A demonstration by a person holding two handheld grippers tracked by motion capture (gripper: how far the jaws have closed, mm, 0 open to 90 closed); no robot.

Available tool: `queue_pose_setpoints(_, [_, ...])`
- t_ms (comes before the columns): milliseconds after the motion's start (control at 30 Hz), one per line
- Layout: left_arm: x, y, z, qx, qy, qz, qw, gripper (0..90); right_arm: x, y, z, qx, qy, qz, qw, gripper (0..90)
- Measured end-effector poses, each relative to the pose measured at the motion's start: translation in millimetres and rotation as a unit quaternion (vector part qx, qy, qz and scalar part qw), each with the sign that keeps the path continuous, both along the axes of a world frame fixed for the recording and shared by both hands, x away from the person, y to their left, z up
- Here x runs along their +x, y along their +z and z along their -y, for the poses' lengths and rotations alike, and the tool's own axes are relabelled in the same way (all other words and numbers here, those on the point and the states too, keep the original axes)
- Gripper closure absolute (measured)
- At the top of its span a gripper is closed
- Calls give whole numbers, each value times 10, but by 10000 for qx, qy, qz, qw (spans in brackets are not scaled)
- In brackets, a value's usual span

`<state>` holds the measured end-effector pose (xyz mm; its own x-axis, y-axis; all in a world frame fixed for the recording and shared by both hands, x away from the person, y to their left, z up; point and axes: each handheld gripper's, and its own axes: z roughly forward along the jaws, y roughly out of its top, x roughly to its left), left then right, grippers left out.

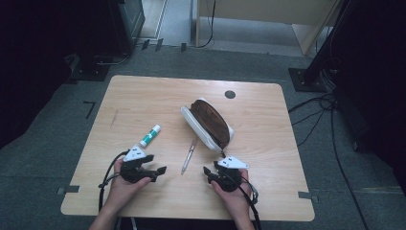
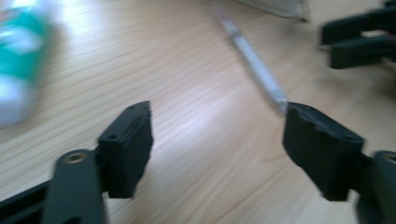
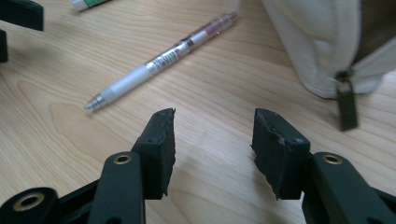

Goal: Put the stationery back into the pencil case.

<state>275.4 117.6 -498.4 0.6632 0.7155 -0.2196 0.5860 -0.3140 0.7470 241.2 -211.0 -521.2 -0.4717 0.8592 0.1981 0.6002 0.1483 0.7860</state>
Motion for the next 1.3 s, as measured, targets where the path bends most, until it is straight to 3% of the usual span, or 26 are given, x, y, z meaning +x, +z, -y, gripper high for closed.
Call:
queue_pose_setpoints(67, [-1,-3,-159,87,373,1,9993,149,3,5,-29,27,-8,3,10000,489])
queue_pose_setpoints(233, [10,-32,-444,370,759,4,9964,21,30,30,-183,41,-22,4,10000,498])
queue_pose_setpoints(333, [30,-57,-584,585,1024,46,9930,0,57,56,-296,3,-31,6,10000,501])
queue_pose_setpoints(467, [69,-89,-700,764,1315,22,9884,0,80,66,-356,43,-64,-20,10000,496])
queue_pose_setpoints(533, [91,-123,-733,996,1411,0,9850,0,99,73,-409,69,-124,-44,9999,493])
queue_pose_setpoints(733, [114,-167,-746,1266,1541,-7,9799,0,153,86,-589,108,-252,-117,9996,531])
queue_pose_setpoints(933, [117,-187,-721,1359,1526,44,9789,0,167,62,-698,182,-490,-212,9984,567])
queue_pose_setpoints(1300, [115,-195,-713,1330,1475,90,9800,0,169,24,-921,34,-917,-247,9955,644])
